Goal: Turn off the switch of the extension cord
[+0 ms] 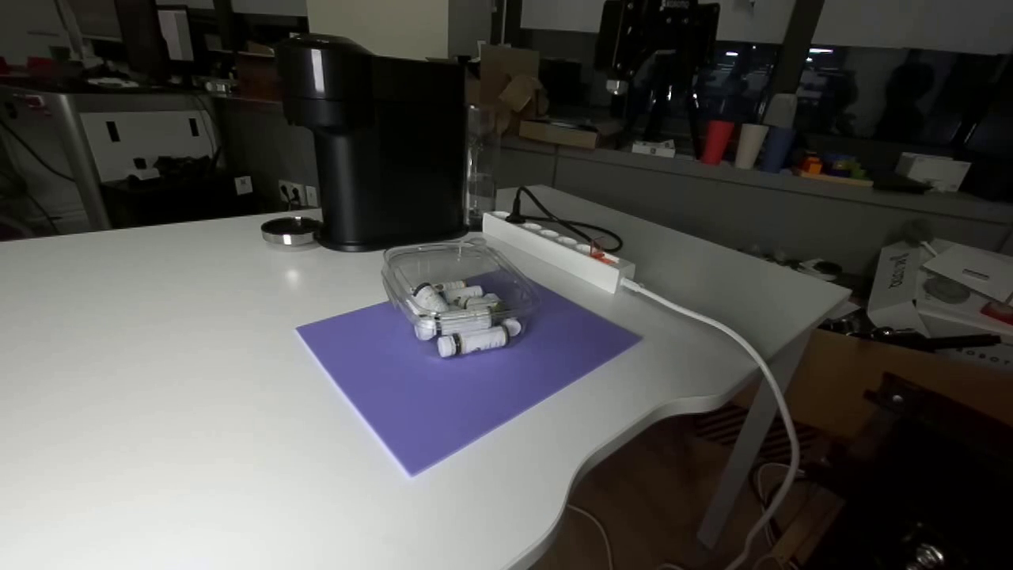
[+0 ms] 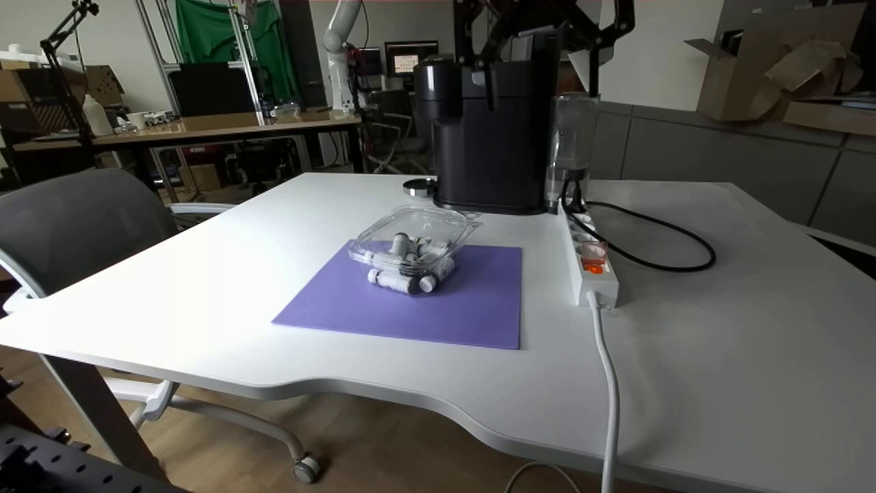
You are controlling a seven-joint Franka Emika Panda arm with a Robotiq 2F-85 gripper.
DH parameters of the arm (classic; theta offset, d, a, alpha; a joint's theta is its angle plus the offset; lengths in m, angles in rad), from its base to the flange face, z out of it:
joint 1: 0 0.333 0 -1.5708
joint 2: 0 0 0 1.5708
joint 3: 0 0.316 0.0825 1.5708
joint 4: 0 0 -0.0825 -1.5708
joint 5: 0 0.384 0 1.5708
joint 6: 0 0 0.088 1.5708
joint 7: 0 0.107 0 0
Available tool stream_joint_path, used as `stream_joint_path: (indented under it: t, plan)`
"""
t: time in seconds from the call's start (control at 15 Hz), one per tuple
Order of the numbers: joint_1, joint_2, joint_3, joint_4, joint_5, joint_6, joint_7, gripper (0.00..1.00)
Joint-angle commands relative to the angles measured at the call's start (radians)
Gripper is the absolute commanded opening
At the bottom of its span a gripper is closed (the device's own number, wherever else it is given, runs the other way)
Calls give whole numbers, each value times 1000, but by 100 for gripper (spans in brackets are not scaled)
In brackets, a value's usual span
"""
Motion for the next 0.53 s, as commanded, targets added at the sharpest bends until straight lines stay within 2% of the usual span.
stream_joint_path:
  t: [0.0, 0.07, 0.13, 0.47]
  plan:
    - [-18, 134, -2, 100, -37, 43, 6, 100]
    - [-21, 164, -3, 119, -31, 58, 2, 75]
    - [-27, 196, -3, 140, -20, 67, -10, 74]
    - [-68, 331, 9, 251, 2, 53, -90, 38]
